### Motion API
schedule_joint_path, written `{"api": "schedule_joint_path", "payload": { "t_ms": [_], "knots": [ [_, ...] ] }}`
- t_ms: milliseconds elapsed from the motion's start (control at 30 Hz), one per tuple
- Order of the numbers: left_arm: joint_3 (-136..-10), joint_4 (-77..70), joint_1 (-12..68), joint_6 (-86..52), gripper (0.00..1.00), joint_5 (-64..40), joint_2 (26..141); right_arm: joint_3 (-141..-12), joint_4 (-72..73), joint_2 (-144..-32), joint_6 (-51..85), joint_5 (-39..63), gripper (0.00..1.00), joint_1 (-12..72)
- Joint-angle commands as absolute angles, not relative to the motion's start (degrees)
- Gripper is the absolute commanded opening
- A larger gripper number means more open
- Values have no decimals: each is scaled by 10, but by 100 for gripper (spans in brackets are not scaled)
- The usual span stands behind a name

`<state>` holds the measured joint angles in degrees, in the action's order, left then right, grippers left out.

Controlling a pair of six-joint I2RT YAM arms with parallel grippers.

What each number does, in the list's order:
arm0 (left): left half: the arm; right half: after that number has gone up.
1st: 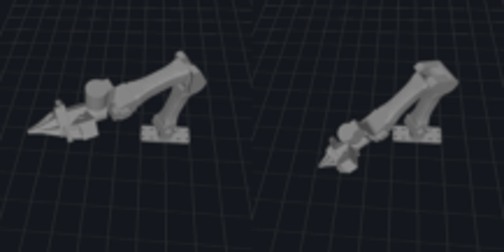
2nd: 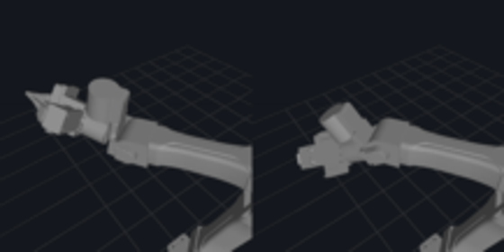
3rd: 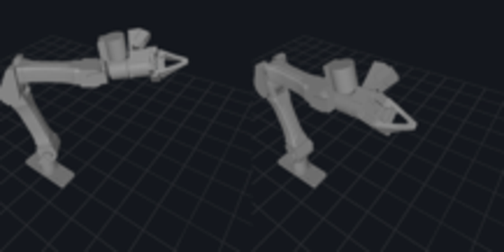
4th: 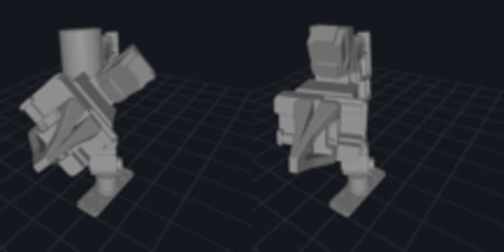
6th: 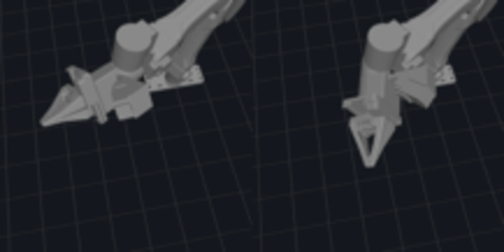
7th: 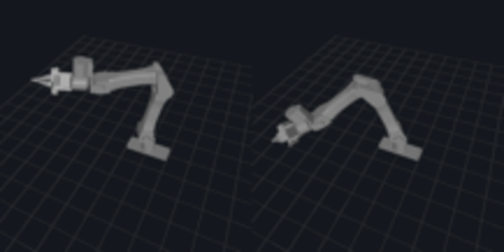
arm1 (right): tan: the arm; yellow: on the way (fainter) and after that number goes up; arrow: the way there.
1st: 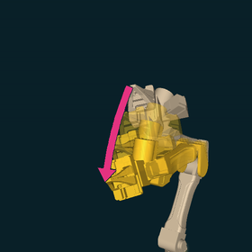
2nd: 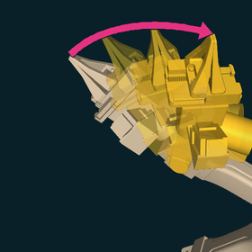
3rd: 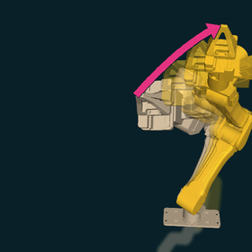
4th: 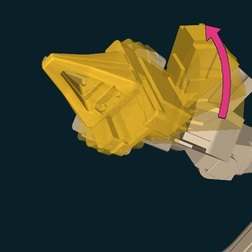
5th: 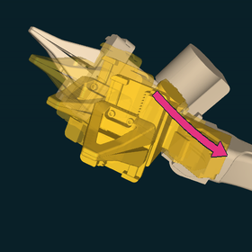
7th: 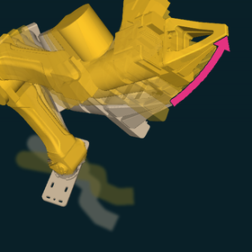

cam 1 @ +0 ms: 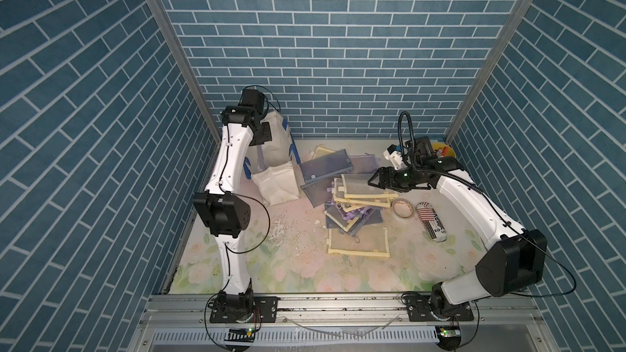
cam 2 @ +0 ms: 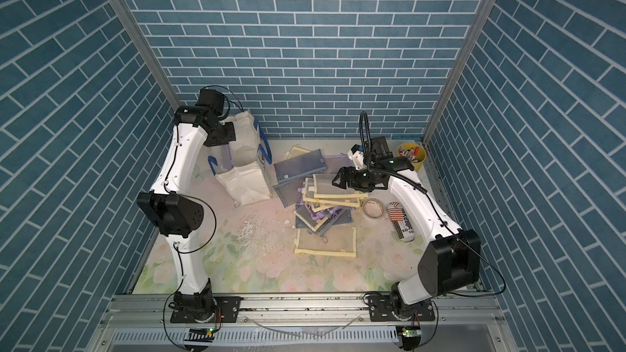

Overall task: Put the pencil pouch into the canvas bag
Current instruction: Place the pencil pouch in the canvas bag.

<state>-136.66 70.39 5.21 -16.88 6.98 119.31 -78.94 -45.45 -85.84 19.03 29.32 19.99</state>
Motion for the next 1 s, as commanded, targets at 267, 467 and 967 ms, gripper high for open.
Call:
{"api": "schedule_joint_path", "payload": {
  "t_ms": [267, 467, 967],
  "knots": [
    [-1398, 731, 54, -190, 60, 70, 1207, -786, -455, -839, 189, 282, 82, 199],
    [-1375, 769, 137, -162, 71, 157, 1126, -754, -422, -847, 224, 289, 82, 161],
    [-906, 331, 452, -412, 72, -90, 981, -948, -462, -1095, 152, 225, 82, 103]
  ]
}}
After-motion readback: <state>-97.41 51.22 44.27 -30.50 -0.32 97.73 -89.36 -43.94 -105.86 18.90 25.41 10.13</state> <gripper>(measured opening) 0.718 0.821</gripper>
